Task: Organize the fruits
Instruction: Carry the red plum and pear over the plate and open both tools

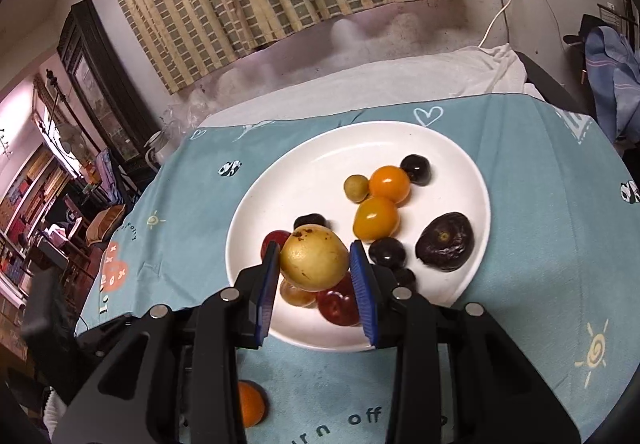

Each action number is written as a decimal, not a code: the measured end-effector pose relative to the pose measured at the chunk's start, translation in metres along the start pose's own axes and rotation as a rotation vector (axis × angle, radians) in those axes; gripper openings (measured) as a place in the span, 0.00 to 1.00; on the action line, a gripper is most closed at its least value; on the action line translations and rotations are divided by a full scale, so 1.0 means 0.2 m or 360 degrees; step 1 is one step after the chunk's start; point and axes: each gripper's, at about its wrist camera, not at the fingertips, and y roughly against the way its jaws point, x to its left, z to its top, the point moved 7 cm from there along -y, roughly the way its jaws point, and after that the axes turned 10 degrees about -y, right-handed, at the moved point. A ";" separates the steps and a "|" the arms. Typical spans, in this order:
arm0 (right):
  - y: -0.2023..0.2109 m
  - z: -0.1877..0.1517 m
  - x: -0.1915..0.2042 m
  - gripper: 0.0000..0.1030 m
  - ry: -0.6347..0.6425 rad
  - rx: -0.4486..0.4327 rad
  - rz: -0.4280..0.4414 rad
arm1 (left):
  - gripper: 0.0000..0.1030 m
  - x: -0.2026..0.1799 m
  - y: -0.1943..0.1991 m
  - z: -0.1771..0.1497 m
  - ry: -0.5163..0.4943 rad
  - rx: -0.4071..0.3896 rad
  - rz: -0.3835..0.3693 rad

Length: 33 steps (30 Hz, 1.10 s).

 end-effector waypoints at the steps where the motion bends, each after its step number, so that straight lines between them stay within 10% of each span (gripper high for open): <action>1: 0.01 0.00 0.01 0.35 0.0001 -0.0004 0.0006 | 0.37 -0.01 -0.03 -0.01 -0.0005 0.0020 -0.0006; 16: 0.07 0.09 -0.07 0.35 -0.0062 -0.0079 -0.0015 | 0.26 0.09 0.09 0.26 0.0106 -0.0193 0.0007; 28: -0.11 0.18 -0.27 0.35 -0.0100 -0.0042 -0.0156 | 0.26 0.18 -0.26 0.48 0.0236 -0.0107 0.0011; 33: -0.13 0.19 -0.31 0.38 -0.0164 -0.0046 -0.0135 | 0.57 0.20 -0.28 0.46 0.0272 -0.0115 0.0024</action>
